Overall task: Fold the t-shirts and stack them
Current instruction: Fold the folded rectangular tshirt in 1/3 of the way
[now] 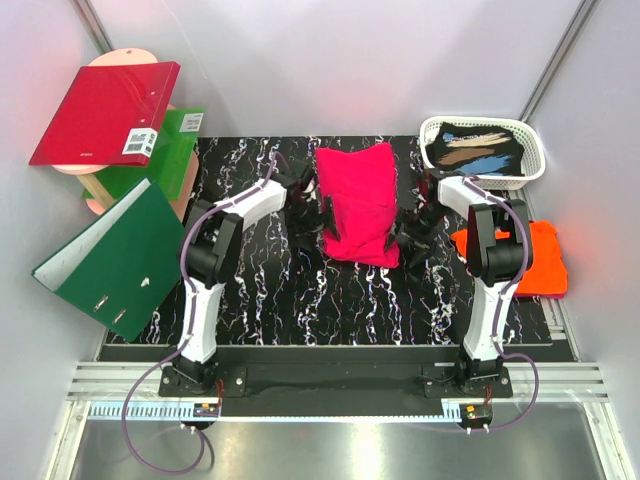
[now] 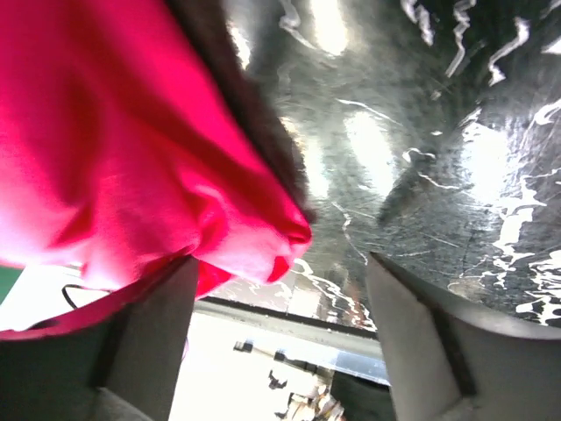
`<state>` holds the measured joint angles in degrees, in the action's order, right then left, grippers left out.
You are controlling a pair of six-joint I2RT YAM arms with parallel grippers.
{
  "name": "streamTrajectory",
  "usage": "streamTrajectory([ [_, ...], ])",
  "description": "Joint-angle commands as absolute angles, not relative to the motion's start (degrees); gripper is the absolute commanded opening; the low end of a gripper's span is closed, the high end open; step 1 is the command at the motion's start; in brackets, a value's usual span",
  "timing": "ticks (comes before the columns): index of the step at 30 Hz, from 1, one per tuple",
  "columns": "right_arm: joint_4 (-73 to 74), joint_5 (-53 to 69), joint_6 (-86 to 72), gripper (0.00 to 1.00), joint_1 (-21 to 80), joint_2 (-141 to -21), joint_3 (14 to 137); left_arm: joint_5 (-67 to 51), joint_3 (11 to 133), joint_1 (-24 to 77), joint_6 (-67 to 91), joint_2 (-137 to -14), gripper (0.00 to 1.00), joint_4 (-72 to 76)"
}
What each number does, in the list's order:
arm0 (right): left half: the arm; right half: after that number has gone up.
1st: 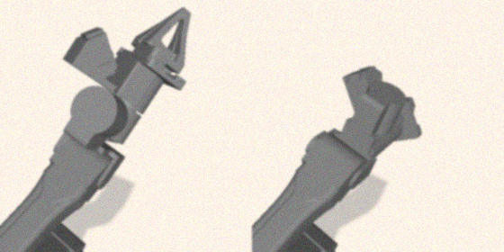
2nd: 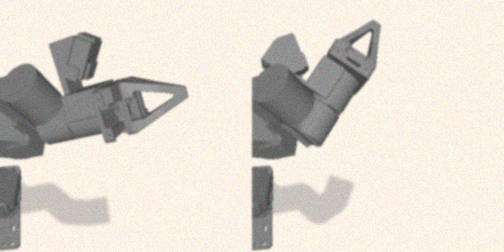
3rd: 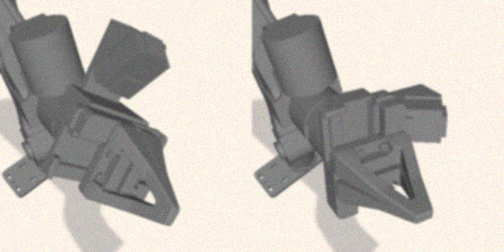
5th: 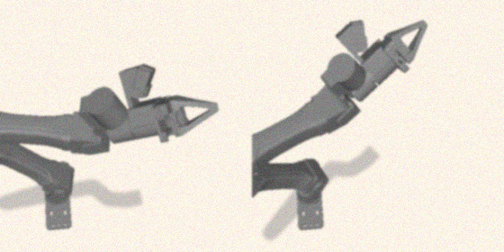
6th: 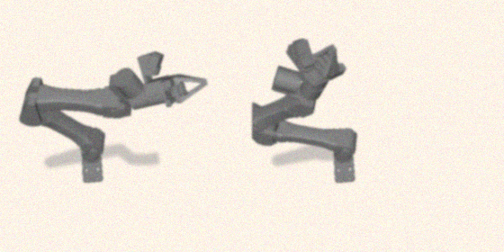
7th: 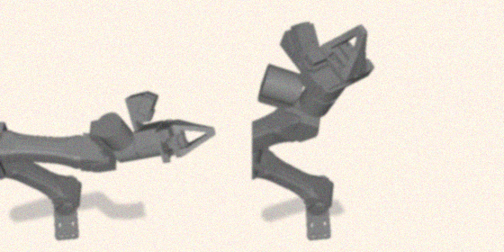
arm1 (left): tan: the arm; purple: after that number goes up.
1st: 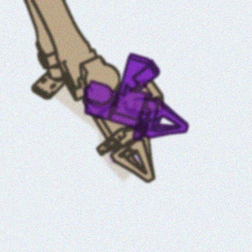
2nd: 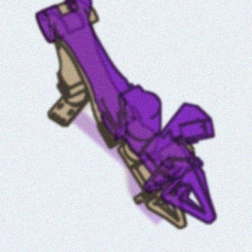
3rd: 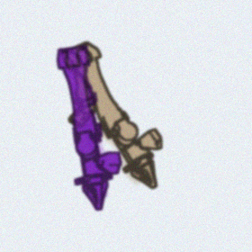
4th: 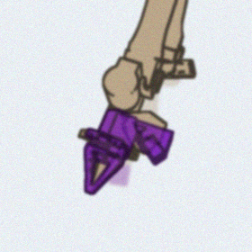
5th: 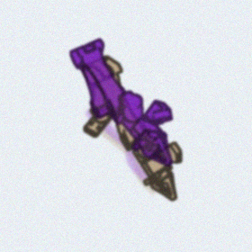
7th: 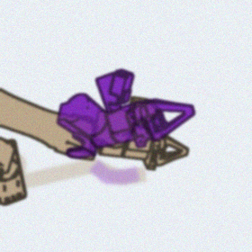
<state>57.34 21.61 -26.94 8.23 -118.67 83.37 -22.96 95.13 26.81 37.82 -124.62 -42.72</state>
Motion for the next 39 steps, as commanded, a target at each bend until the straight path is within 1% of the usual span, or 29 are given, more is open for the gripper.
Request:
streamTrajectory([
  [1, 59.3, 20.7, -26.1, 0.93, 8.1, -113.7, 87.5, -18.7, 95.2, 26.6, 33.8, -119.7, 0.99, -46.2],
  [4, 58.7, 19.8, -26.1, 0.94, 8.1, -112.1, 88.0, -16.7, 93.3, 26.5, 33.1, -115.8, 0.99, -46.1],
  [8, 56.7, 19.3, -26.9, 0.93, 8.1, -112.1, 88.4, -14.0, 96.0, 26.5, 33.3, -115.1, 0.99, -45.5],
  [14, 54.1, 17.7, -27.0, 0.93, 8.1, -115.1, 91.7, -12.7, 106.1, 26.1, 34.0, -120.5, 0.99, -45.5],
  [23, 49.0, 18.4, -28.2, 0.91, 8.0, -123.5, 99.1, -18.4, 116.4, 25.4, 36.1, -132.2, 0.99, -45.6],
  [27, 47.6, 19.2, -29.8, 0.89, 8.1, -128.0, 102.2, -18.9, 118.9, 25.4, 36.6, -134.7, 0.93, -45.7],
  [28, 47.3, 19.4, -30.0, 0.88, 8.1, -128.6, 103.0, -19.1, 120.0, 25.3, 36.8, -135.1, 0.83, -45.6],
  [29, 46.7, 19.3, -30.3, 0.84, 8.1, -129.1, 103.3, -19.9, 120.7, 25.3, 36.9, -135.5, 0.74, -45.6],
  [31, 46.1, 19.2, -31.2, 0.75, 8.1, -129.9, 103.4, -20.0, 122.0, 25.3, 37.5, -136.3, 0.41, -45.6],
  [32, 45.8, 19.2, -31.4, 0.6, 8.0, -130.0, 103.5, -20.0, 122.3, 25.3, 37.7, -136.5, 0.2, -45.5],
  [34, 45.6, 19.9, -31.4, 0.6, 8.1, -130.3, 103.6, -20.1, 122.9, 25.4, 37.8, -136.5, 0.15, -45.6],
  [36, 45.7, 19.7, -31.0, 0.62, 8.1, -129.6, 103.2, -20.0, 122.8, 25.1, 37.6, -136.0, 0.15, -45.5],
  [38, 45.7, 19.2, -30.9, 0.64, 8.0, -128.6, 102.7, -20.2, 122.6, 25.0, 37.6, -135.4, 0.31, -45.5],
  [39, 45.6, 19.2, -30.8, 0.64, 8.0, -128.3, 102.6, -20.2, 122.4, 24.9, 37.6, -135.2, 0.31, -45.5],
])
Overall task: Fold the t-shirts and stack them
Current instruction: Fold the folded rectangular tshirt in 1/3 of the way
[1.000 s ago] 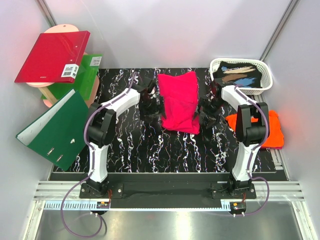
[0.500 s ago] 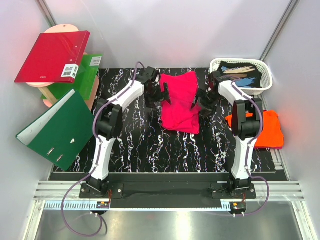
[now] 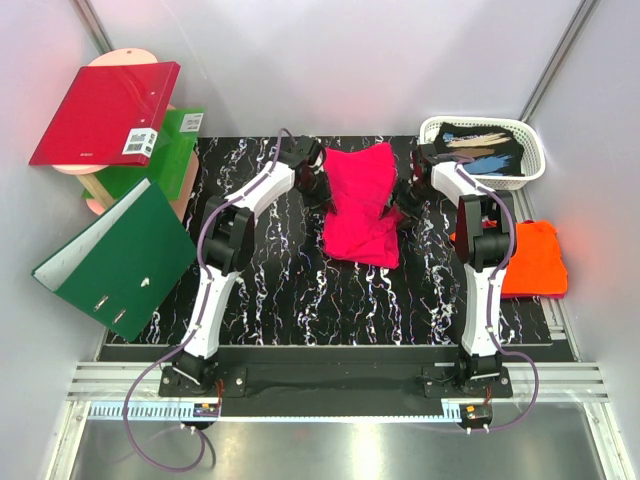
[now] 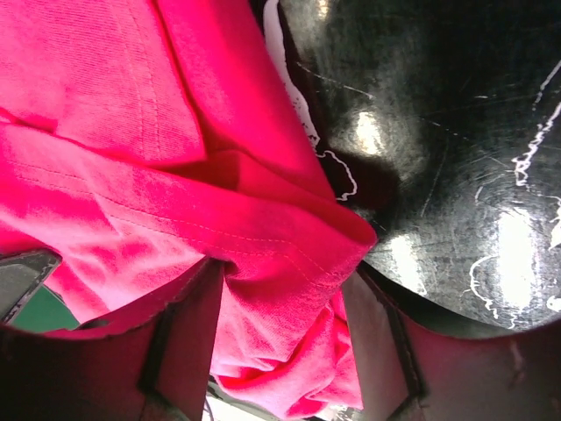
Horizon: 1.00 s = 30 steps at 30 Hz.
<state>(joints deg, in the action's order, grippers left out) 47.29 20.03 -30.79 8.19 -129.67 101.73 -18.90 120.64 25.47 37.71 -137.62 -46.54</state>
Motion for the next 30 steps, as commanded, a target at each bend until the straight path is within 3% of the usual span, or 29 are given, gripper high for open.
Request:
streamTrajectory([
  [1, 45.6, 19.2, -30.8, 0.65, 8.0, -128.1, 102.6, -20.0, 122.4, 24.8, 37.6, -134.9, 0.33, -45.4],
  [2, 45.7, 19.5, -30.6, 0.65, 8.1, -127.8, 102.6, -20.1, 122.3, 24.7, 37.5, -134.6, 0.46, -45.4],
  [3, 45.8, 19.8, -30.4, 0.66, 8.1, -127.7, 102.8, -20.3, 122.4, 24.6, 37.5, -134.4, 0.76, -45.5],
  [5, 45.9, 19.6, -30.6, 0.67, 8.1, -126.9, 103.0, -20.0, 122.1, 24.6, 37.5, -133.8, 0.97, -45.5],
  [11, 48.1, 17.1, -30.2, 0.69, 7.9, -124.7, 104.2, -19.2, 120.6, 24.5, 37.4, -132.5, 0.98, -45.6],
  [21, 48.0, 12.2, -29.1, 0.66, 7.9, -123.0, 105.9, -19.1, 122.9, 24.5, 37.7, -133.8, 0.81, -45.4],
  [25, 47.8, 13.6, -29.3, 0.6, 7.8, -126.3, 107.9, -19.8, 123.5, 24.5, 37.9, -135.2, 0.47, -45.4],
  [26, 47.7, 14.2, -29.3, 0.5, 7.9, -126.9, 108.7, -19.9, 123.7, 24.5, 38.0, -135.3, 0.31, -45.3],
  [30, 47.7, 16.7, -29.4, 0.32, 7.9, -129.4, 110.7, -20.5, 124.1, 24.5, 38.3, -136.5, 0.08, -45.3],
])
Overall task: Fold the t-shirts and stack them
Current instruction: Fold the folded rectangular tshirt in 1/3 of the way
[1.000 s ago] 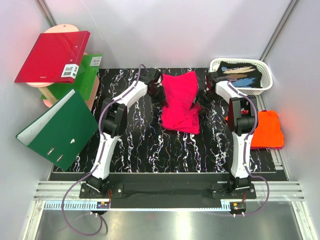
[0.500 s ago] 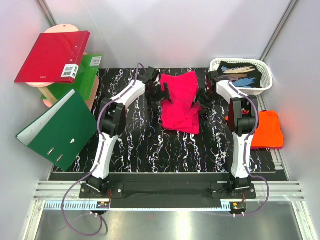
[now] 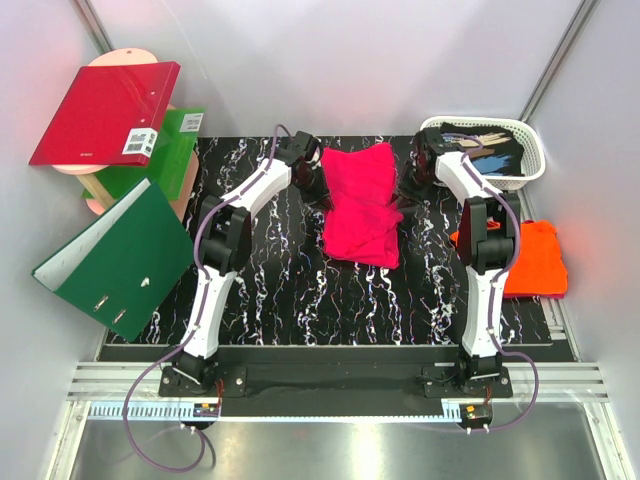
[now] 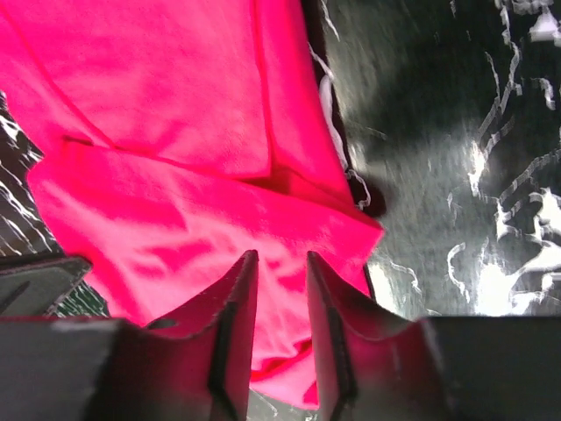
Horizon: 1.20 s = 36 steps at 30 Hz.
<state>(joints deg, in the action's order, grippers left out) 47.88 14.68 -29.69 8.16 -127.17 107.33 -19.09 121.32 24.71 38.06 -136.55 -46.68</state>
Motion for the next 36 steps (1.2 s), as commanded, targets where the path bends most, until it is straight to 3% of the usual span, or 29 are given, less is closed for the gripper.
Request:
streamTrajectory([
  [1, 47.8, 16.7, -29.4, 0.32, 7.9, -129.8, 111.1, -20.5, 124.0, 24.5, 38.5, -136.6, 0.04, -45.3],
  [4, 48.1, 16.3, -29.7, 0.31, 7.8, -129.1, 110.7, -20.4, 123.8, 24.5, 38.4, -136.3, 0.0, -45.4],
  [6, 50.6, 14.8, -29.9, 0.39, 7.6, -128.8, 110.9, -20.1, 123.8, 24.5, 38.3, -136.2, 0.0, -45.3],
  [10, 52.7, 13.8, -29.7, 0.64, 6.3, -126.3, 107.0, -20.3, 123.8, 24.4, 38.4, -136.4, 0.0, -45.2],
  [19, 51.8, 14.9, -30.2, 0.65, 5.4, -125.2, 104.0, -20.7, 122.5, 24.5, 38.0, -136.5, 0.01, -45.1],
  [21, 50.7, 15.2, -30.5, 0.63, 5.4, -125.8, 104.1, -20.7, 122.2, 24.5, 37.9, -136.4, 0.0, -45.1],
  [25, 48.2, 18.2, -31.6, 0.35, 5.4, -127.1, 104.3, -20.2, 121.6, 24.4, 37.4, -136.0, 0.0, -45.1],
  [26, 46.6, 19.0, -32.0, 0.22, 5.4, -127.4, 104.2, -20.2, 121.6, 24.4, 37.4, -135.9, 0.0, -45.2],
  [29, 44.7, 21.0, -32.1, 0.08, 5.4, -127.8, 104.4, -20.2, 121.5, 24.4, 37.3, -135.6, 0.0, -45.2],
  [36, 41.7, 21.7, -31.2, 0.02, 5.4, -124.8, 104.3, -19.4, 120.2, 24.0, 36.8, -134.4, 0.0, -45.2],
])
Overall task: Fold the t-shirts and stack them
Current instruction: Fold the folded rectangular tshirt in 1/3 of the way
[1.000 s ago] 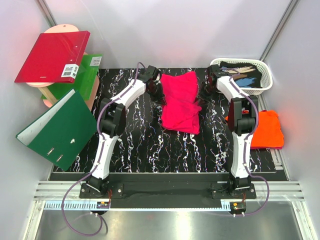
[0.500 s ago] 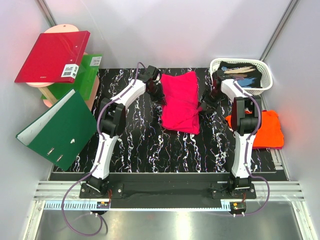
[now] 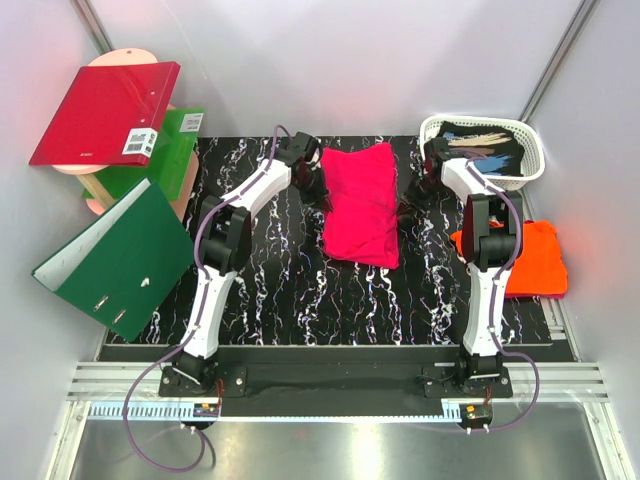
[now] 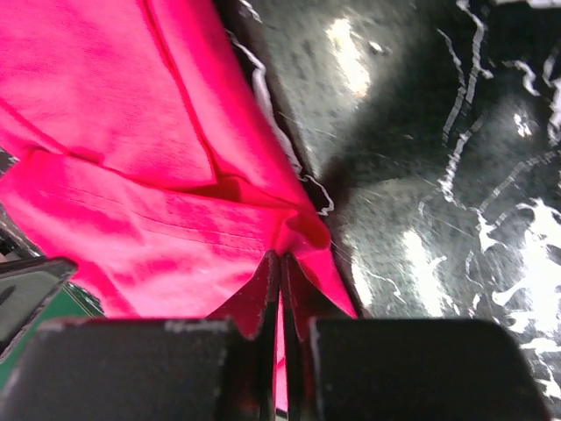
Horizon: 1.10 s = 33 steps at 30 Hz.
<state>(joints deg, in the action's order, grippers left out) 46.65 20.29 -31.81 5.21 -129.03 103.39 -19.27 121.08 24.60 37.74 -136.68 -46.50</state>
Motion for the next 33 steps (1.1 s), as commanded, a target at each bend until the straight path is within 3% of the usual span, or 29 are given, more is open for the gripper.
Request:
streamTrajectory([
  [1, 40.4, 21.7, -30.9, 0.02, 5.4, -124.4, 104.2, -19.2, 120.1, 23.9, 36.7, -134.1, 0.0, -45.1],
  [12, 31.6, 19.2, -28.8, 0.0, 5.5, -117.2, 100.0, -12.1, 118.9, 23.8, 35.9, -129.8, 0.0, -44.4],
  [28, 28.7, 17.4, -30.9, 0.0, 5.4, -128.0, 108.5, -11.2, 126.9, 22.9, 39.5, -134.9, 0.0, -42.5],
  [29, 28.7, 16.5, -31.3, 0.0, 5.4, -128.7, 108.8, -11.8, 127.3, 22.8, 40.2, -136.0, 0.08, -42.5],
  [30, 28.9, 15.9, -31.9, 0.03, 5.4, -129.4, 109.1, -13.5, 128.0, 22.5, 40.4, -136.8, 0.22, -42.5],
  [31, 29.0, 15.4, -32.1, 0.17, 5.4, -130.3, 109.2, -14.7, 129.2, 22.1, 40.6, -137.3, 0.52, -42.5],
  [32, 29.2, 15.2, -32.3, 0.29, 5.4, -130.8, 109.4, -15.5, 129.5, 21.9, 40.9, -137.6, 0.73, -42.8],
  [33, 29.5, 15.4, -31.8, 0.49, 5.5, -131.0, 109.6, -16.0, 129.6, 21.8, 40.6, -137.5, 0.99, -43.1],
])
